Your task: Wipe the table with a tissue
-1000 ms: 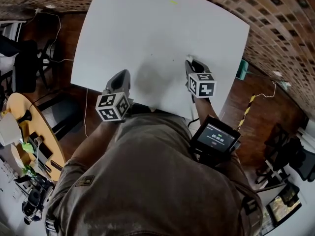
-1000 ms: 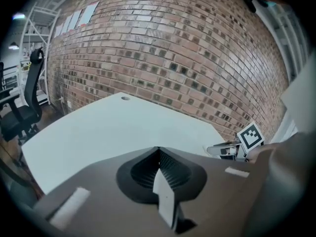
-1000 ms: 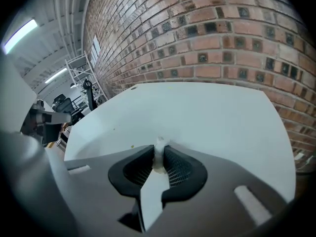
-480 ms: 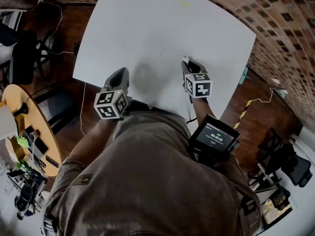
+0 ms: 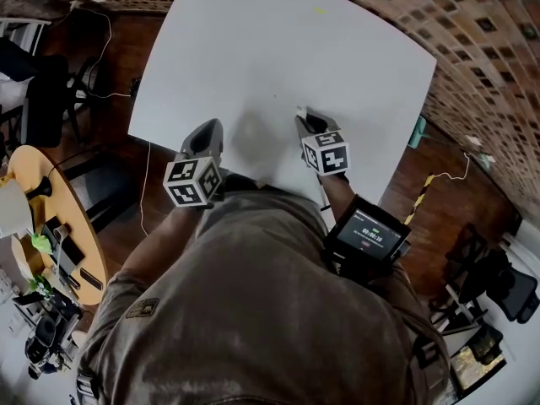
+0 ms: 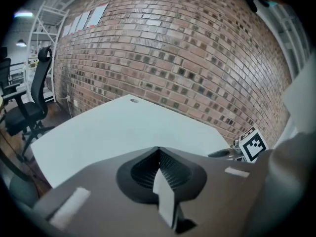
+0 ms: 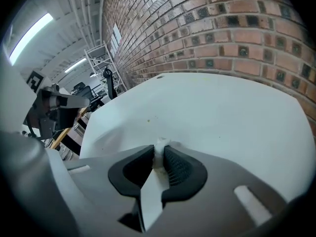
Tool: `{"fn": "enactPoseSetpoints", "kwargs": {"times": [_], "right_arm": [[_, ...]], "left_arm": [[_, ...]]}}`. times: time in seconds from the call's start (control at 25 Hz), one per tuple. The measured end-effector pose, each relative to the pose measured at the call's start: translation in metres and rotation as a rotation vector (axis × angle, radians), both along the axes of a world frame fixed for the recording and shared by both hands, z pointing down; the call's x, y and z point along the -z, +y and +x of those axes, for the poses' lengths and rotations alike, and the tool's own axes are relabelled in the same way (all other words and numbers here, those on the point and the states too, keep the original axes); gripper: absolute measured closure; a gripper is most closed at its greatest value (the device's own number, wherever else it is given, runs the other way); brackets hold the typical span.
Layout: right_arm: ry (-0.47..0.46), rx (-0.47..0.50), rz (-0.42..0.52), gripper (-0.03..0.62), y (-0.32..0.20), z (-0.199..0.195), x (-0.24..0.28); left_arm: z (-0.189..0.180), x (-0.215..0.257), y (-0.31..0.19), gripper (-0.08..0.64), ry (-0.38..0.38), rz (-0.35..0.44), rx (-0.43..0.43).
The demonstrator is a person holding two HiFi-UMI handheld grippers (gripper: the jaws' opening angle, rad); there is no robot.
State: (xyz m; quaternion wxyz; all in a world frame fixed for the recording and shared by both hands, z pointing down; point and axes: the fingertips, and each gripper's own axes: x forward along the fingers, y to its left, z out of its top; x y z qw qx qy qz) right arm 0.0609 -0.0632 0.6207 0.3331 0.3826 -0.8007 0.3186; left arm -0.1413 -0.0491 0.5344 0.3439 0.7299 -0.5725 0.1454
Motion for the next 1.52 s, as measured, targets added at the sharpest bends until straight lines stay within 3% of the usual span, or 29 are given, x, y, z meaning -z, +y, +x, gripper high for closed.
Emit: {"fn": "enactPoseSetpoints", "kwargs": {"times": [0.2, 0.68, 1.52], "right_arm": [[0.005, -0.004, 0.001, 0.520, 0.002, 0.014, -0.001], [0.061, -0.161, 0.006, 0.520, 0.005, 0.085, -0.002], [0.032, -0.011, -0.004, 0.520, 0.031, -0.015, -0.003]], "left_arm": [[0.012, 0.001, 0.003, 0.558, -0.007, -0.002, -0.018], [0.037, 0.004, 0.002, 0.558, 0.004, 0.016, -0.075], [-0.016, 0.001, 0.016, 0.558, 0.010, 0.008, -0.038]]}}
